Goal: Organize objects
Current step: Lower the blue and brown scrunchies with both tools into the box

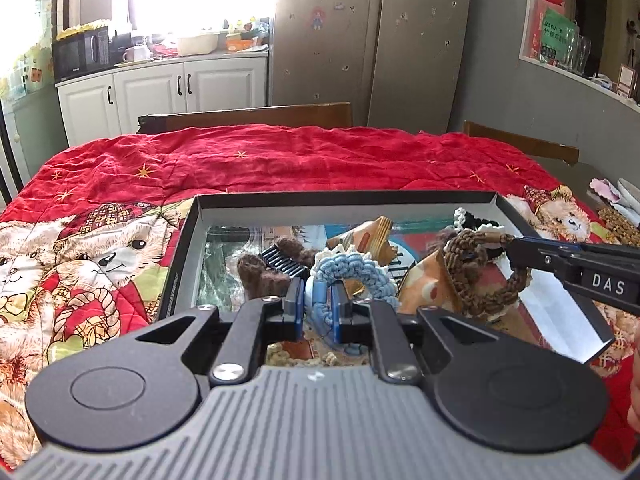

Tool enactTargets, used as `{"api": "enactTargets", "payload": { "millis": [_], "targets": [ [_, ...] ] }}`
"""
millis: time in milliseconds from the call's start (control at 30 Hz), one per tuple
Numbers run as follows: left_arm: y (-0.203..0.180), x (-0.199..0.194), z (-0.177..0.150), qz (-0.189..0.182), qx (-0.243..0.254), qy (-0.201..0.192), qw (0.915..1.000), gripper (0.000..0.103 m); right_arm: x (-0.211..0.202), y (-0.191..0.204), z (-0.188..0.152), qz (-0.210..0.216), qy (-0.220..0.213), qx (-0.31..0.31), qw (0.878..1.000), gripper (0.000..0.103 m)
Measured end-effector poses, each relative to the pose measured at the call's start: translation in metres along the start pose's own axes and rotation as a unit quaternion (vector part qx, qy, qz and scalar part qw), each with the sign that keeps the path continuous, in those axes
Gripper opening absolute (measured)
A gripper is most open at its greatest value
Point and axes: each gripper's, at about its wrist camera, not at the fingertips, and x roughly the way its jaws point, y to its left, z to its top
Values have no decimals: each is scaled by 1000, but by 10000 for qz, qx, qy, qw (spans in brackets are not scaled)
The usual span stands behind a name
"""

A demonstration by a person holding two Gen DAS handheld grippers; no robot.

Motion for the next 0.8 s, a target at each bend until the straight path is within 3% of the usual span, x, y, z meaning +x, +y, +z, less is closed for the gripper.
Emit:
{"api": "enactTargets", "payload": {
  "millis": [800],
  "targets": [
    [-4, 14, -4, 280, 323, 19, 9991, 18, 14, -4, -6, -90, 63, -41, 9999, 10]
  ]
}}
